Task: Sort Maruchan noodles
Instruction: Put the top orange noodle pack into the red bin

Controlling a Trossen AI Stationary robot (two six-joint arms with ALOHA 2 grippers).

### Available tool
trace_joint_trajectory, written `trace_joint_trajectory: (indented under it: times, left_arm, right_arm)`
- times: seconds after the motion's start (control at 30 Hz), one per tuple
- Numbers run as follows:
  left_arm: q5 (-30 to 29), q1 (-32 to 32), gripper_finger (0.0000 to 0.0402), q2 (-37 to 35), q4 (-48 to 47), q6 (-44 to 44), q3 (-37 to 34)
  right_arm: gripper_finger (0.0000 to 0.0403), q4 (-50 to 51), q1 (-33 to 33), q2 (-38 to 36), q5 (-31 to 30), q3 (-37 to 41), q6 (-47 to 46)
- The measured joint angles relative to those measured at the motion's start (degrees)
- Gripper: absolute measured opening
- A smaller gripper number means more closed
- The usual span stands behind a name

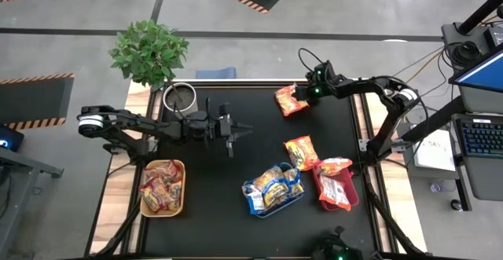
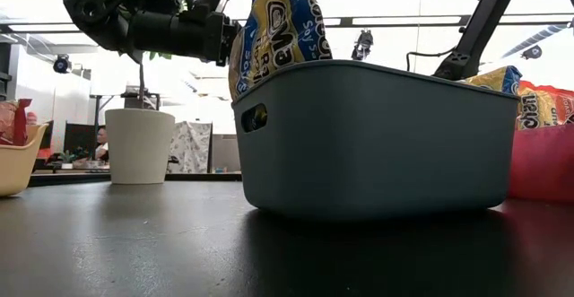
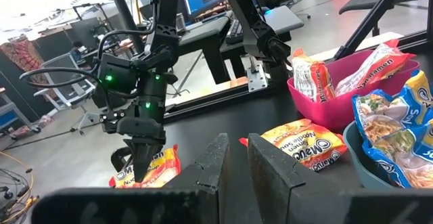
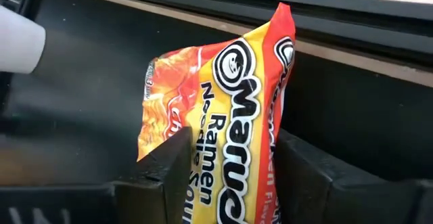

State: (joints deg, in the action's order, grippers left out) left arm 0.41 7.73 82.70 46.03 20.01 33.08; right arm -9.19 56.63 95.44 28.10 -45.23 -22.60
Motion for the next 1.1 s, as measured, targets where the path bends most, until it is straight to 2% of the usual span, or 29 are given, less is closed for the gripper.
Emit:
trace_joint_trajectory:
  times: [0.23,0.47,0.9,1.1]
  left_arm:
    - [0.0,0.0,0.004,0.0,0.3,0.0,0.0]
    - [0.0,0.0,0.004,0.0,0.3,0.0,0.0]
    - [0.0,0.0,0.004,0.0,0.3,0.0,0.0]
    - [0.0,0.0,0.004,0.0,0.3,0.0,0.0]
  right_arm:
    - [0.0166,-2.9,-1.0,0.0,0.6,0.2,0.2]
    - [0.0133,-3.6,-1.8,-0.1,1.8,0.2,0.1]
    - [0.0132,-3.6,-2.0,-0.5,2.3,0.3,0.3]
    - [0.0131,-3.4,-2.1,-3.0,2.1,0.3,0.8]
